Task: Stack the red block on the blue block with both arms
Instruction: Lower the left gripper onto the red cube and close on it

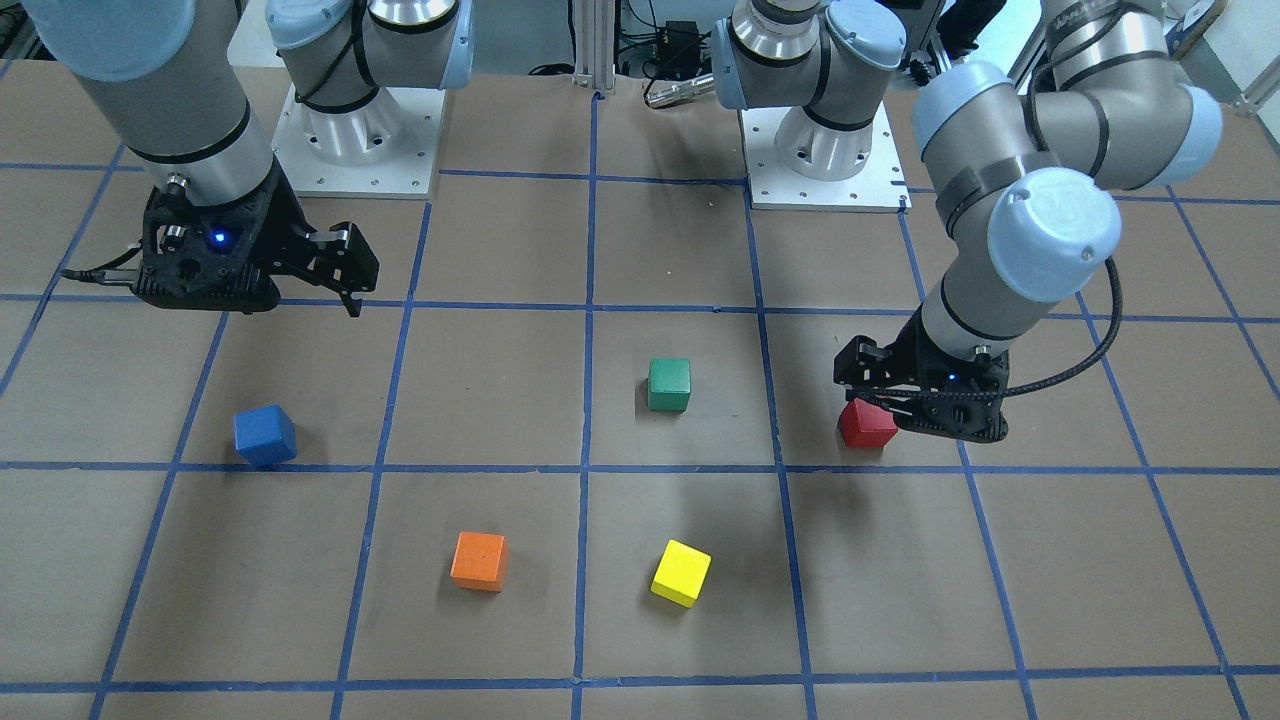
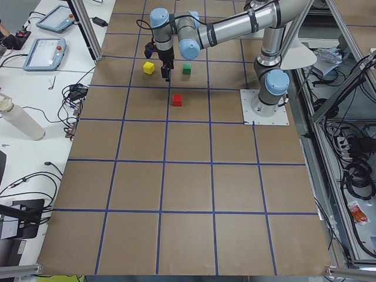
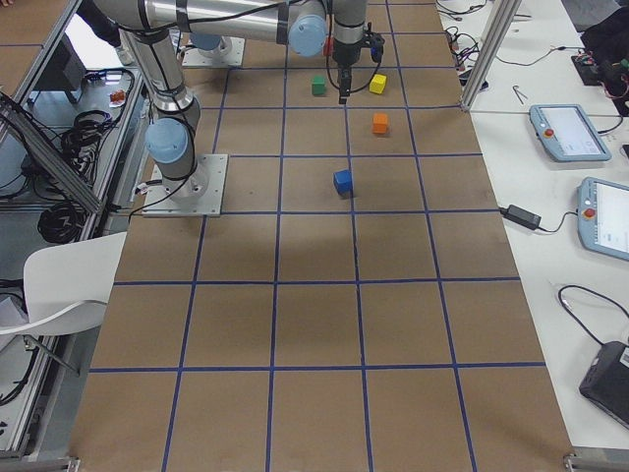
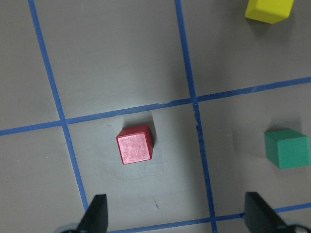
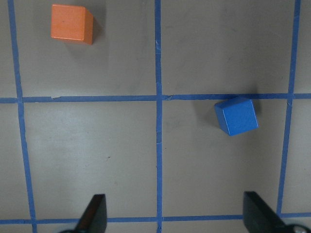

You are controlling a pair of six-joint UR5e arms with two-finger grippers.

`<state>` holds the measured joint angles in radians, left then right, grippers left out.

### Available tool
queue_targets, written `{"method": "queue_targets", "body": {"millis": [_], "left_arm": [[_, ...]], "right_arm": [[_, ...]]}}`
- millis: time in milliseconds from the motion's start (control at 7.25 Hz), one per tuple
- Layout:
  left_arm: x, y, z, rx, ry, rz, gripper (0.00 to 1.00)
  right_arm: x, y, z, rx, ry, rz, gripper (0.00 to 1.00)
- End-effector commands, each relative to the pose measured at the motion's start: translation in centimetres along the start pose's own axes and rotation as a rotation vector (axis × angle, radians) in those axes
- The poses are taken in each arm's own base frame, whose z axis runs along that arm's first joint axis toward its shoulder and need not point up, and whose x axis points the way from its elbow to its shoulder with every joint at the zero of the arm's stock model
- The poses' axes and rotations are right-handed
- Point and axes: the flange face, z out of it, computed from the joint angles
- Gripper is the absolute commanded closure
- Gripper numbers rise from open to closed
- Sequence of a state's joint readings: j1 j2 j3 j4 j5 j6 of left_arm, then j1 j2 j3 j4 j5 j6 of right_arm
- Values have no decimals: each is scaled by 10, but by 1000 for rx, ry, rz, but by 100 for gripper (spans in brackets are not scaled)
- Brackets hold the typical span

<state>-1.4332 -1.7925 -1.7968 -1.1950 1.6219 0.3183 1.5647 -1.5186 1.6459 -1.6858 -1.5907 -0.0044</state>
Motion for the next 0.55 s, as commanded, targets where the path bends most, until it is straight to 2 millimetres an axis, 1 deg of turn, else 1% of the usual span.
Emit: {"method": "queue_targets", "body": {"millis": [0, 138, 276, 414], "left_arm": [[-20, 16, 77, -21, 16, -11, 0], [-21, 13, 85, 17, -6, 25, 0], [-20, 13, 95, 1, 2, 8, 0], [-17, 19, 108, -22, 11, -27, 0]], "right_arm": [[0, 0, 1, -1, 0, 0, 0], [0, 0, 1, -3, 0, 1, 0], [0, 0, 1, -3, 0, 0, 0], [0, 1, 2, -5, 0, 0, 0]]}}
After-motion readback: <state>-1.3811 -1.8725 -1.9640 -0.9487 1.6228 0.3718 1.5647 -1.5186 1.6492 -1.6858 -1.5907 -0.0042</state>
